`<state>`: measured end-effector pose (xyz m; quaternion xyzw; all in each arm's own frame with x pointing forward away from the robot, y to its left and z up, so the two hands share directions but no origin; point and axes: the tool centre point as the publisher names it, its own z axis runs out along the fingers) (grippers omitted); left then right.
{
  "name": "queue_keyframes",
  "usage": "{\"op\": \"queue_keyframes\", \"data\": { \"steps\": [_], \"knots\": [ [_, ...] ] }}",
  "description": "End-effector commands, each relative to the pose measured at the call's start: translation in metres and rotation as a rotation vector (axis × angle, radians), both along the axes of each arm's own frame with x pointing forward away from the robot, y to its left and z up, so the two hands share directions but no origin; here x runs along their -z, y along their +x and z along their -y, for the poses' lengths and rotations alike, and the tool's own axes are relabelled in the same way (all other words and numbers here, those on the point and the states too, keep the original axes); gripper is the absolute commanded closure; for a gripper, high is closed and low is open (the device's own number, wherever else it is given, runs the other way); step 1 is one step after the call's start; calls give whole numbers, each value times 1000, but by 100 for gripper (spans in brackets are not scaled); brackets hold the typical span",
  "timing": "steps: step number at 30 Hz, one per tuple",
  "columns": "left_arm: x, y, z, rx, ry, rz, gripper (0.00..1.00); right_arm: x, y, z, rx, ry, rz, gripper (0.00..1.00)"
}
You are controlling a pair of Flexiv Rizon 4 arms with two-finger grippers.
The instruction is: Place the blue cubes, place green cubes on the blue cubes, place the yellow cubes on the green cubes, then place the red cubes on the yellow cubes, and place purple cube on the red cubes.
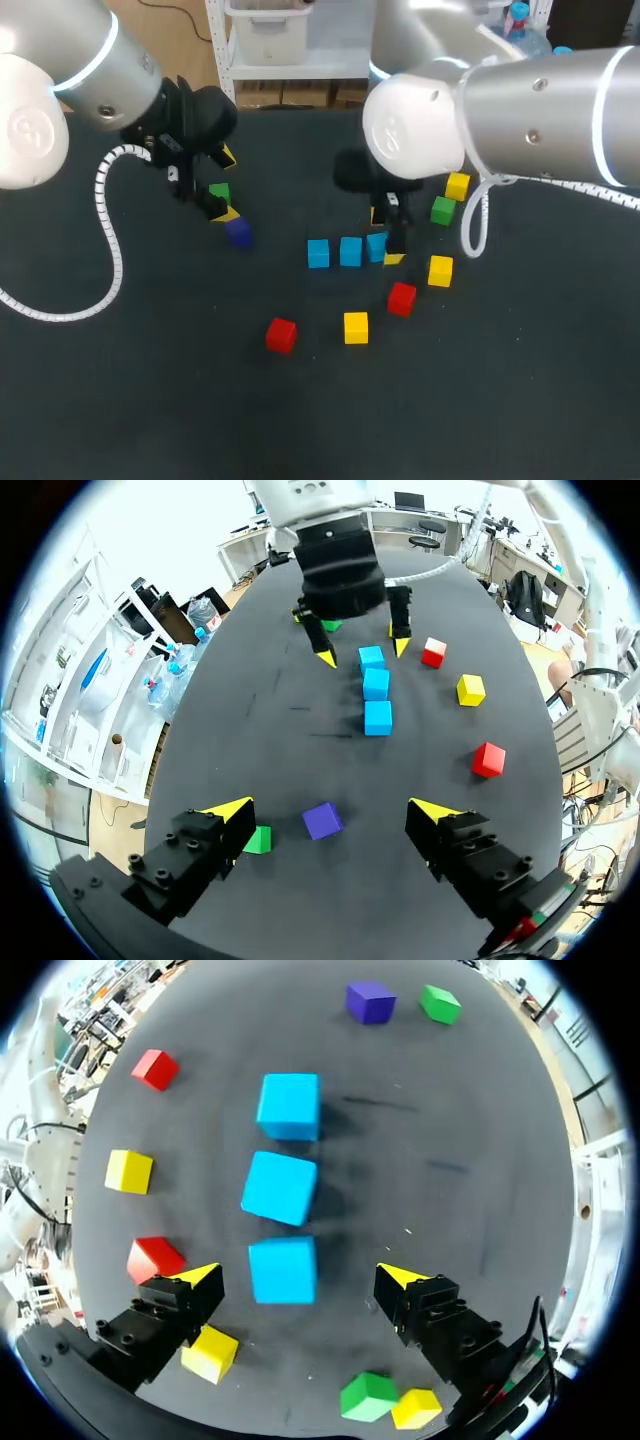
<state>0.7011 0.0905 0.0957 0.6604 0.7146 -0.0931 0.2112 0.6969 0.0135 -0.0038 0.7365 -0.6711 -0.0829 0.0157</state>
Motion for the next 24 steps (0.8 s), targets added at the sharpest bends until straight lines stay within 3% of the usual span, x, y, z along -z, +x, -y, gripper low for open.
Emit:
{"op": "queue_keyframes", "data": {
  "steps": [1,10,18,24],
  "knots": [
    [1,1,-1,3,-3,0,0,-7,-1,12,38,29,19,0],
    [1,1,-1,3,-3,0,0,-12,1,11,49,31,24,0],
    [1,1,-1,3,-3,0,0,-21,10,27,123,38,38,0],
    [1,1,-1,3,-3,0,0,-33,4,11,69,41,50,0]
  ]
}}
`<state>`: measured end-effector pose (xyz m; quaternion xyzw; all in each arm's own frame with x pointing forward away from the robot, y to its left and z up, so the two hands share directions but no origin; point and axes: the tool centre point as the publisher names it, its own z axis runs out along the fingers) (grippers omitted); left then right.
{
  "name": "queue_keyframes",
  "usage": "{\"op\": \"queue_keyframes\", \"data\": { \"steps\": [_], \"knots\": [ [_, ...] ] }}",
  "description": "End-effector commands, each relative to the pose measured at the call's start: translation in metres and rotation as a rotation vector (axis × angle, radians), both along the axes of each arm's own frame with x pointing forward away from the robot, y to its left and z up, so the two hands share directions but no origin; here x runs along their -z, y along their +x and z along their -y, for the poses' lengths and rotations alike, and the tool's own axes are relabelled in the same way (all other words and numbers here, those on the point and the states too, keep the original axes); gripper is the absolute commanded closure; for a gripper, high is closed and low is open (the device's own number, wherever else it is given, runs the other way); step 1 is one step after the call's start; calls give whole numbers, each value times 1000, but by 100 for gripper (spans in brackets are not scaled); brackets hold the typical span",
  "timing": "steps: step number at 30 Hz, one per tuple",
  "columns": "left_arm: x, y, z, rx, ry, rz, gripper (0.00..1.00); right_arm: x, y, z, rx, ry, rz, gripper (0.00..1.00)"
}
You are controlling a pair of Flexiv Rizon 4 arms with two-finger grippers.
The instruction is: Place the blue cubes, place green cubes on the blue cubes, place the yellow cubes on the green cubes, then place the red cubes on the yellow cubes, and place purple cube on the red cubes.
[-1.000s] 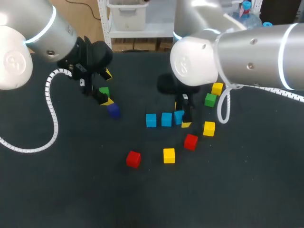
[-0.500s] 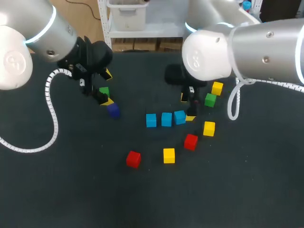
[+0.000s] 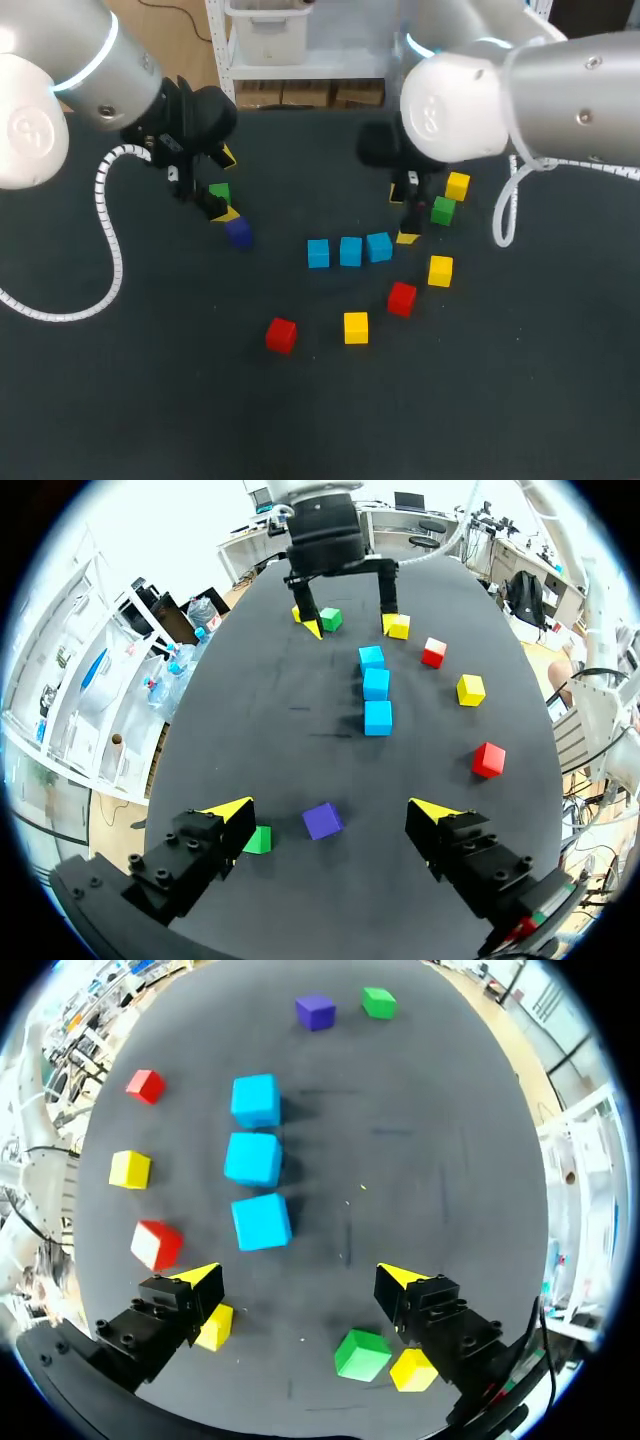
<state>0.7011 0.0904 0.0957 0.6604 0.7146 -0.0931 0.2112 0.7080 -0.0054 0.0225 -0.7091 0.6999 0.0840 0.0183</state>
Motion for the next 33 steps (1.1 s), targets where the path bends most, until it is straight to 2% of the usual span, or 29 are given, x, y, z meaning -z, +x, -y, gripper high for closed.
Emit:
{"op": "queue_keyframes", "data": {
  "steps": [1,5,8,12,19,22,28,33],
  "knots": [
    [1,1,-1,3,-3,0,0,-7,-8,-11,-26,-5,9,0],
    [1,1,-1,3,-3,0,0,-9,-11,-16,-44,-9,12,0],
    [1,1,-1,3,-3,0,0,-8,-7,-11,-15,-27,20,0],
    [1,1,-1,3,-3,0,0,-11,7,8,57,-61,26,0],
    [1,1,-1,3,-3,0,0,-17,27,39,291,-71,-36,0],
    [1,1,-1,3,-3,0,0,-15,32,45,341,-88,-56,0],
    [1,1,-1,3,-3,0,0,4,41,52,340,-117,-95,0],
    [1,1,-1,3,-3,0,0,13,39,58,345,-131,-111,0]
  ]
}}
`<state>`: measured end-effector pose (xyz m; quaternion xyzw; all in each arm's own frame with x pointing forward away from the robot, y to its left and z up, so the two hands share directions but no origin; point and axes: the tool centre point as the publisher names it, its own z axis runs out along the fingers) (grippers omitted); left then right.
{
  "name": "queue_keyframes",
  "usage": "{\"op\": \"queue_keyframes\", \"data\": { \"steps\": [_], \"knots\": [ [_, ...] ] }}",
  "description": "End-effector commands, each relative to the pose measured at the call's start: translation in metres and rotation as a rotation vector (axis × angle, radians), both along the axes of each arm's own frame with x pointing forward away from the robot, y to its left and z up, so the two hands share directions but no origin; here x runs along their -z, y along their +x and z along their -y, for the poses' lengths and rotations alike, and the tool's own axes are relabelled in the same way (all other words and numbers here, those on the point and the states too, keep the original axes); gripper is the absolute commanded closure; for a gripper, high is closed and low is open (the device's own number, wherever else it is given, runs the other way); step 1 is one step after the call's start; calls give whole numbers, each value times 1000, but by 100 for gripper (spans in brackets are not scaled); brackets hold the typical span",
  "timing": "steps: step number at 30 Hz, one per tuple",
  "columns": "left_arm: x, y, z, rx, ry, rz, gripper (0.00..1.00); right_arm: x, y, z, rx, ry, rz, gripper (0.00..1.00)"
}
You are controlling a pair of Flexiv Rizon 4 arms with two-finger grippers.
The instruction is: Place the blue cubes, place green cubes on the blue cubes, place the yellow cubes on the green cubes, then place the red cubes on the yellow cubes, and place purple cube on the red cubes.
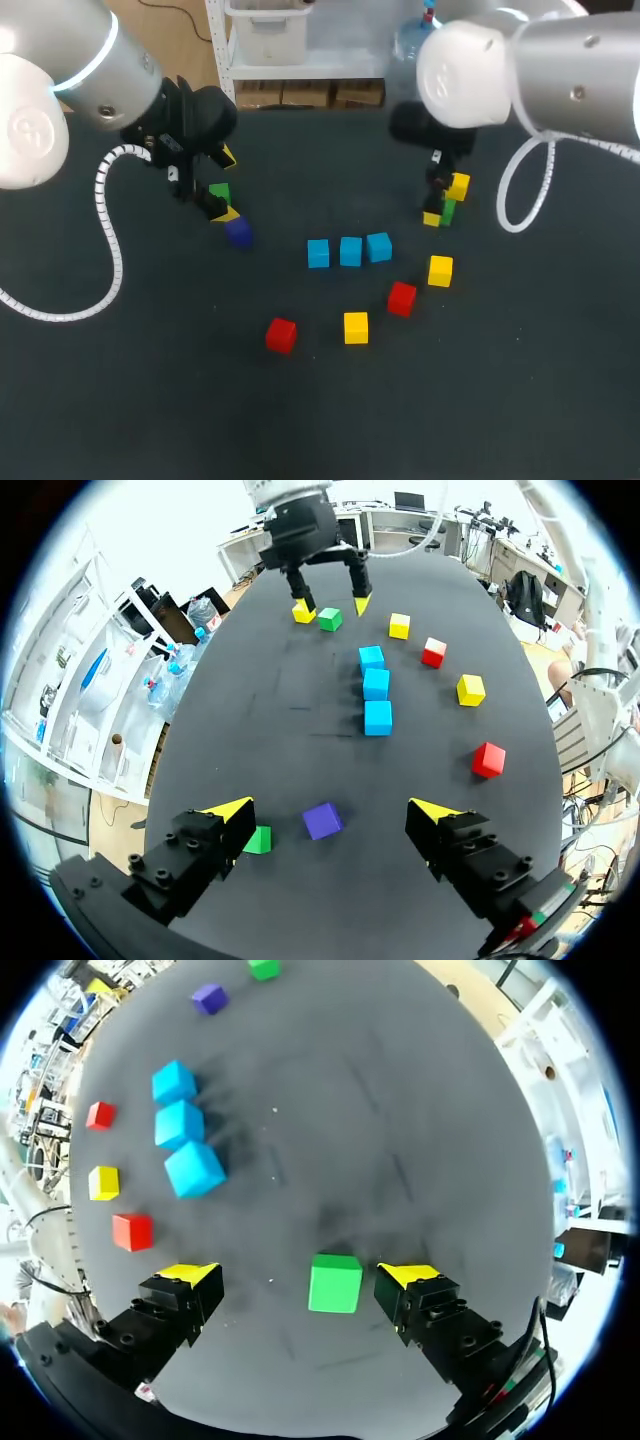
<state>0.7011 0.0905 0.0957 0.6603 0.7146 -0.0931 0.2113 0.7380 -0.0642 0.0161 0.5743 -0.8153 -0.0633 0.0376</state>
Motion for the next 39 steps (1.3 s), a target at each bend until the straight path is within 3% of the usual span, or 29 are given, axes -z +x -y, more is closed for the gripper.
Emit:
{"op": "queue_keyframes", "data": {
  "steps": [1,13,23,25,26,27,30,39],
  "knots": [
    [1,1,-1,3,-3,0,0,8,8,0,3,-2,-37,0],
    [1,1,-1,3,-3,0,0,11,6,16,20,-8,-30,0],
    [1,1,-1,3,-3,0,0,18,-11,9,10,-29,-30,0],
    [1,1,-1,3,-3,0,0,19,-12,11,25,-33,-23,16],
    [1,1,-1,3,-3,0,0,20,-13,12,31,-31,-22,38],
    [1,1,-1,3,-3,0,0,20,-13,14,36,-35,-20,52],
    [1,1,-1,3,-3,0,0,20,-15,15,40,-41,-18,62],
    [1,1,-1,3,-3,0,0,24,-16,16,42,-56,-27,70]
  ]
}}
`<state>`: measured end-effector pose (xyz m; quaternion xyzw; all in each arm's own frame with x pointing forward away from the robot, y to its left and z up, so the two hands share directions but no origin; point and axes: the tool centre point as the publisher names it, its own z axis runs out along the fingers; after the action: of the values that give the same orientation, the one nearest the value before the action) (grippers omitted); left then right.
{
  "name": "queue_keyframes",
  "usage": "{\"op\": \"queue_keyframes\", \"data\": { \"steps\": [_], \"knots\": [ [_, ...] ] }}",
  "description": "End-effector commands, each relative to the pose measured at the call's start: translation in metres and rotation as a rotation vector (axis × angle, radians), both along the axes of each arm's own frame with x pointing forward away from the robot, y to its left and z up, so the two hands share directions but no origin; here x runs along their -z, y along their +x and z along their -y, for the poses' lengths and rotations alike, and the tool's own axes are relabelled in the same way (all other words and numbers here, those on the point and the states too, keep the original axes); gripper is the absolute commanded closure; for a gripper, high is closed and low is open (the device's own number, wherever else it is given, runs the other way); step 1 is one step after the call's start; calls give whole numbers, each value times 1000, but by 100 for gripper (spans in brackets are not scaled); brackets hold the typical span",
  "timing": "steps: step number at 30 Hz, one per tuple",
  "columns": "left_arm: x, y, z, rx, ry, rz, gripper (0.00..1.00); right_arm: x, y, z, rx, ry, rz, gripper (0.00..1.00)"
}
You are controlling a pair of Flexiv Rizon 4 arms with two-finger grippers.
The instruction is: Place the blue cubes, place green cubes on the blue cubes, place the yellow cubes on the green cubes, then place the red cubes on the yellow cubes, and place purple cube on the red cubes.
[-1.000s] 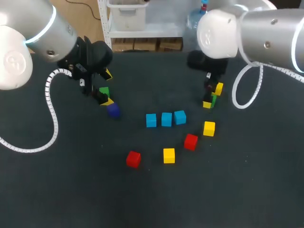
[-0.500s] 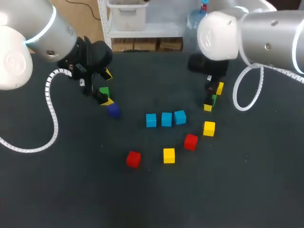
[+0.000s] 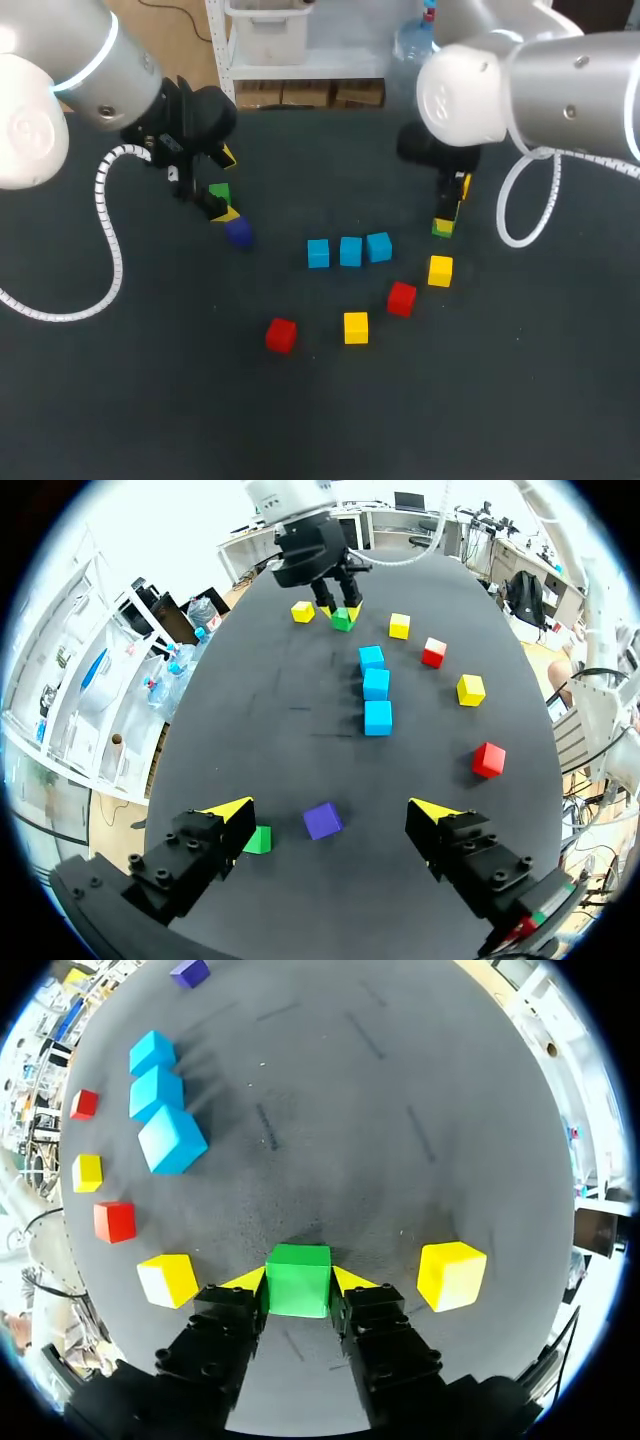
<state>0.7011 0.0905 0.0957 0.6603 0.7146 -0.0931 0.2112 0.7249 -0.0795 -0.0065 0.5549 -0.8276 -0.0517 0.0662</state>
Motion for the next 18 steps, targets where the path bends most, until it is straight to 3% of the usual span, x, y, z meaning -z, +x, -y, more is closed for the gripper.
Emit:
{"op": "queue_keyframes", "data": {
  "steps": [1,5,6,7,12,18],
  "knots": [
    [1,1,-1,3,-3,0,0,2,-3,0,0,-1,7,69],
    [1,1,-1,3,-3,0,0,4,-3,-1,-4,-9,4,71],
    [1,1,-1,3,-3,0,0,4,-3,-2,-5,-10,4,81],
    [1,1,-1,3,-3,0,0,4,-4,-3,-9,-13,5,100],
    [1,1,-1,3,-3,0,0,-10,-6,-10,-58,-9,33,100],
    [1,1,-1,3,-3,0,0,-41,-13,-29,-139,16,90,100]
  ]
}}
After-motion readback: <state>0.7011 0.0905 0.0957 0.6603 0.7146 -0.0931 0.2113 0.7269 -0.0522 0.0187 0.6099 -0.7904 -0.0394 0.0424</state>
